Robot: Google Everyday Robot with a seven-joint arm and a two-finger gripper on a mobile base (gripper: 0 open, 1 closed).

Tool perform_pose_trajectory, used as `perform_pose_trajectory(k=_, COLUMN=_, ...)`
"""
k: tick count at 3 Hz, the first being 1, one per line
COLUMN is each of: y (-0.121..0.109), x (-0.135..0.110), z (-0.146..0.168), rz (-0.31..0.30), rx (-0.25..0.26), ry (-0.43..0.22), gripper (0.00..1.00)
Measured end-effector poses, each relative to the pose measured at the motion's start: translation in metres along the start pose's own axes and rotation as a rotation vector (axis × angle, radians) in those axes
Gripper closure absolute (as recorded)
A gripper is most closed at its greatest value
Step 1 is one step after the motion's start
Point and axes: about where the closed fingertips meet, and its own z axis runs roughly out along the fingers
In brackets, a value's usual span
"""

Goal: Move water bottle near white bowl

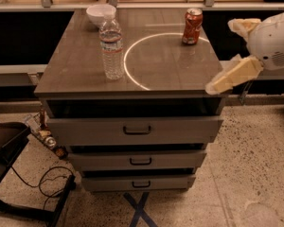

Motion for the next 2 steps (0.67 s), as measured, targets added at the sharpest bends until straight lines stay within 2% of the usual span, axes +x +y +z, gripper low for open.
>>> perform_pose_trajectory(k=1, y=-0.015, x=-0.033, z=0.018, rz=0.065, rx=0.0, ry=-0.231, gripper=0.0)
perform_pose_trajectory(k=2, y=-0.02, x=-0.051, z=0.019, rz=0.151, rx=-0.029, ry=-0.343, gripper=0.0)
